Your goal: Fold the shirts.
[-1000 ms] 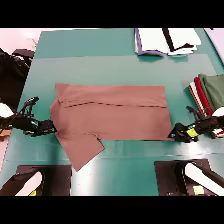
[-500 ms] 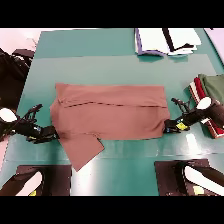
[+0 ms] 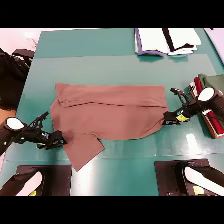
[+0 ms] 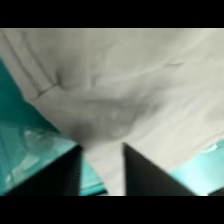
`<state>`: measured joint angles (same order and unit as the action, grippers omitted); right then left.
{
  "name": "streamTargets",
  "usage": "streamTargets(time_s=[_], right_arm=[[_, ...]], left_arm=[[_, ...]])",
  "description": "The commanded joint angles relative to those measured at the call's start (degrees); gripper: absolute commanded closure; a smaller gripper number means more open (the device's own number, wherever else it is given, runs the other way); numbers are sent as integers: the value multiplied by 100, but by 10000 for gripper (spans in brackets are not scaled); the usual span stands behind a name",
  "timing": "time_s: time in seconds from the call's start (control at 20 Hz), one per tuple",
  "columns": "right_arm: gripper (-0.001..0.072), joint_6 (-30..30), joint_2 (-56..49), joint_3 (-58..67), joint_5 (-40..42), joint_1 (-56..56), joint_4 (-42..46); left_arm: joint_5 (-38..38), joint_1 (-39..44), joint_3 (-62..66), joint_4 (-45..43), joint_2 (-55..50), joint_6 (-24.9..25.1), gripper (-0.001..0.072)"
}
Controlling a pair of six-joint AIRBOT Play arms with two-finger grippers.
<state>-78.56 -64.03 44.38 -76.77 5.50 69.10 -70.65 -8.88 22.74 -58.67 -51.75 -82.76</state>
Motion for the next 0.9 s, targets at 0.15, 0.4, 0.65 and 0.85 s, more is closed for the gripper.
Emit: streamTargets(time_s=[0.15,0.4,0.65,0.85], right_arm=[[696,-4,39,461,-505,-7,118],[697,-7,1137,151,-861,85,890],[697,-4,2260,-197,-1174,682,903],[698,0,2107,269,-791,817,887]], left_arm=[[-197,2,275,146,372,308,682],[-1274,2,286,-42,2118,-269,682],[-2245,2,802,37,2997,-715,682],[-1532,4,1333,42,2417,-557,682]])
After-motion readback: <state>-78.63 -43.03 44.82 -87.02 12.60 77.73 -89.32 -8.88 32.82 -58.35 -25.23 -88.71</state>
